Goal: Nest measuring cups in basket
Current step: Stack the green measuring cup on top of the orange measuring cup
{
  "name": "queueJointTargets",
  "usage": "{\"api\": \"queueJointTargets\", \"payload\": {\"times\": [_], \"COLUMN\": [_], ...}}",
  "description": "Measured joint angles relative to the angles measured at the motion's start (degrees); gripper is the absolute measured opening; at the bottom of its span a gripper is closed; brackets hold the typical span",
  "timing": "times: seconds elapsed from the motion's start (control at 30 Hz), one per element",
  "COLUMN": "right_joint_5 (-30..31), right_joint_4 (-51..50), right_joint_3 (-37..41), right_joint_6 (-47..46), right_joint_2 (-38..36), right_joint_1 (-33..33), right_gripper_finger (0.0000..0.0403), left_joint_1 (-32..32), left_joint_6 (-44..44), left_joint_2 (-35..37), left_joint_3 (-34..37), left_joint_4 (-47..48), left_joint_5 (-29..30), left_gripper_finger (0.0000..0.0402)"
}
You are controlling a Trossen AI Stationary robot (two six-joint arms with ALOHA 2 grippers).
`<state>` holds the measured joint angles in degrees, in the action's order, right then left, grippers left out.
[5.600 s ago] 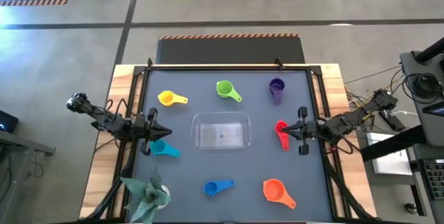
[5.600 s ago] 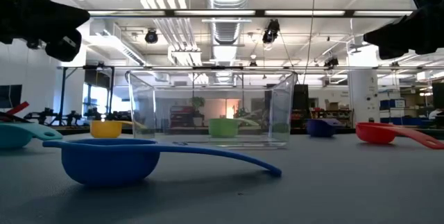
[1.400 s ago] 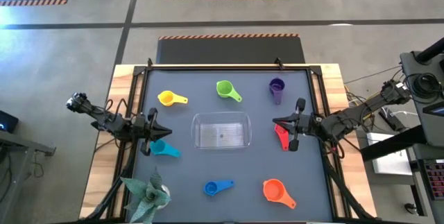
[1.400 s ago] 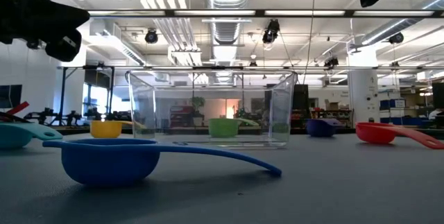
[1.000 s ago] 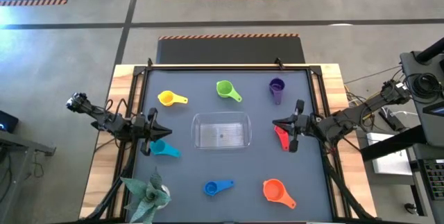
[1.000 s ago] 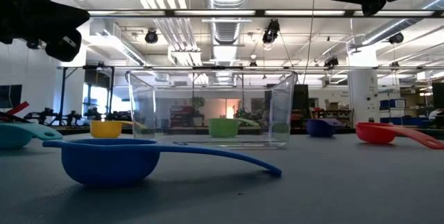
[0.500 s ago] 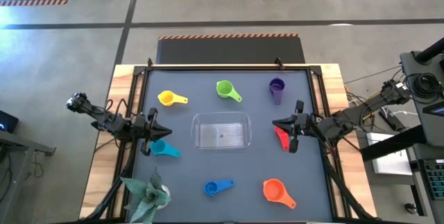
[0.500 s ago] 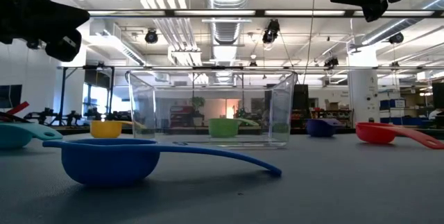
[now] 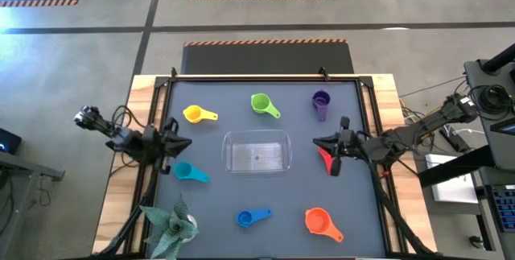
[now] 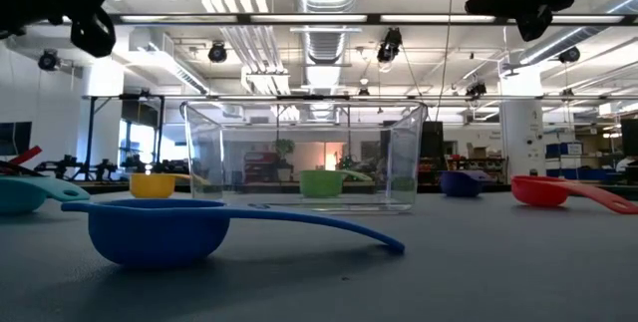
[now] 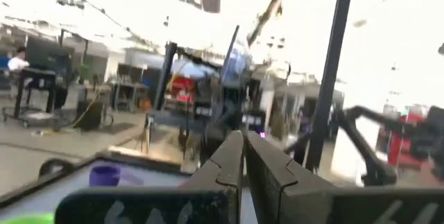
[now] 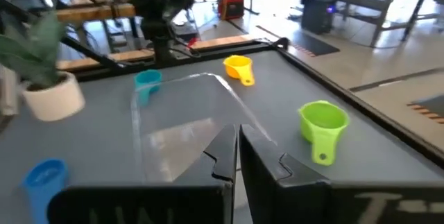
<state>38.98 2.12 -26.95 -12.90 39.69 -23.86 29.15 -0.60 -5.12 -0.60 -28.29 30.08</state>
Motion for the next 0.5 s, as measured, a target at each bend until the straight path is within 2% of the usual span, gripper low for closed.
{"api": "queueJointTargets", "payload": {"times": [0.23, 0.4, 0.5], "right_joint_5": [0.02, -0.38, -6.19], "right_joint_4": [0.28, 0.26, -0.25], "right_joint_3": [-3.47, -7.23, -9.63], "right_joint_6": [5.96, 11.73, 13.55], "right_joint_2": [4.46, 8.66, 11.72], "right_joint_1": [9.57, 17.2, 22.72], "right_gripper_finger": [0.0009, 0.0009, 0.0009], "left_joint_1": [0.0, 0.0, -0.05], "left_joint_6": [-1.11, 3.96, 5.12], "left_joint_2": [-7.24, -12.67, -16.05], "left_joint_3": [-0.93, -4.52, -6.64], "left_joint_4": [-4.97, -6.5, -6.65], "left_joint_5": [-0.02, -0.02, -0.02], "left_gripper_finger": [0.0, 0.0, 0.0]}}
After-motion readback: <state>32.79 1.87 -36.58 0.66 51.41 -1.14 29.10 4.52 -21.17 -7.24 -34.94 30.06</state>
